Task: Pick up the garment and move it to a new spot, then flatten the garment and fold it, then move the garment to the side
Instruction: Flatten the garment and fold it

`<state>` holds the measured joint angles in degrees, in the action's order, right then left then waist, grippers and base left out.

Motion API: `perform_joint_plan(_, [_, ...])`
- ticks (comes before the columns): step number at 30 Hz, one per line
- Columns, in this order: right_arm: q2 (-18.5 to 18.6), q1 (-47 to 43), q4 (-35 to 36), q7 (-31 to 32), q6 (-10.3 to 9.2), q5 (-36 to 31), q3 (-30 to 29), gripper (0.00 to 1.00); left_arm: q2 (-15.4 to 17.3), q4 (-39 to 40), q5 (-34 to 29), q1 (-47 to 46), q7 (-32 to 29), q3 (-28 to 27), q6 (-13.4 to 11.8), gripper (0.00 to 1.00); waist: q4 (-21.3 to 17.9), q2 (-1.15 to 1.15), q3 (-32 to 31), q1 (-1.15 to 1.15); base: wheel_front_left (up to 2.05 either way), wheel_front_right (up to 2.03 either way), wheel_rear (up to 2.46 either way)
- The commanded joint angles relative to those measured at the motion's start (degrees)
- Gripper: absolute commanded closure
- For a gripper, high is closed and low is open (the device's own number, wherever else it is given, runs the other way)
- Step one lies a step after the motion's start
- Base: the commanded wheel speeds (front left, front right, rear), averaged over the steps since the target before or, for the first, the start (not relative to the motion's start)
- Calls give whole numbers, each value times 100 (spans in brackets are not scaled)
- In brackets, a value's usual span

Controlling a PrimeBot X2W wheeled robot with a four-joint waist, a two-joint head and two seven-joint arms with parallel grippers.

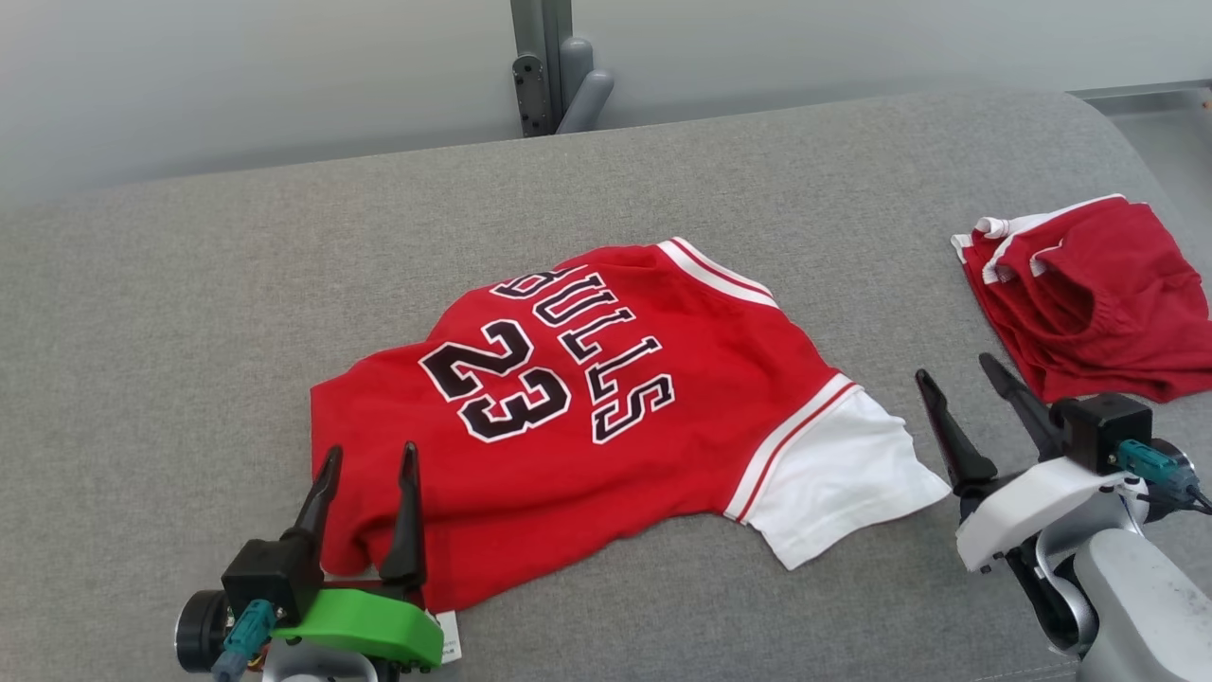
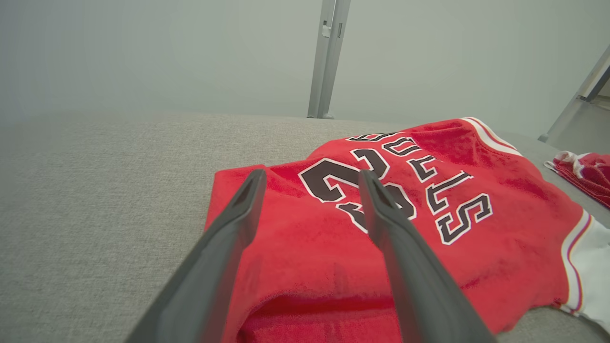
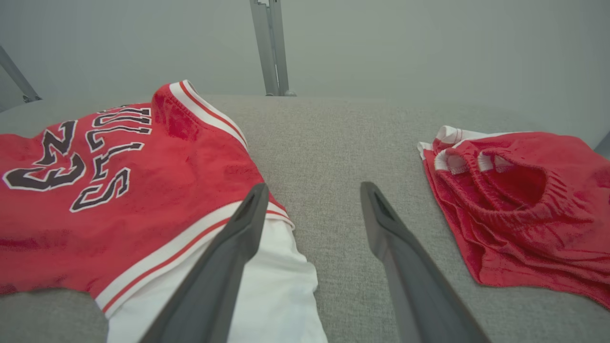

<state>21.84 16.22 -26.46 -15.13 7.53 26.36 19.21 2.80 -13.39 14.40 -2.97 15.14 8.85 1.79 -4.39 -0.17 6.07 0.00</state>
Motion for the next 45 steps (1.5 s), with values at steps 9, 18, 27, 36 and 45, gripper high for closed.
perform_joint_plan(9, [-777,-369,1523,1,-7,-713,-650,0,19,-94,-60,149,0,-260,-93,0,237,17,-123,0,0,0,0])
perform_joint_plan(18, [-1098,-818,1387,1,-7,-754,-226,0,20,-434,89,330,0,-221,-139,0,323,17,-165,0,0,0,0])
perform_joint_plan(27, [-1024,-773,1158,1,-7,-681,-185,0,19,-1051,177,172,0,-338,-246,0,212,17,37,0,0,0,0])
perform_joint_plan(36, [-1048,-630,1137,1,-7,-641,-148,0,20,-1291,120,-239,0,-399,-189,53,184,17,307,0,0,0,0])
perform_joint_plan(45, [-1087,-509,1160,1,-7,-534,-155,0,20,-475,-258,-641,0,-499,133,100,155,17,505,0,0,0,0])
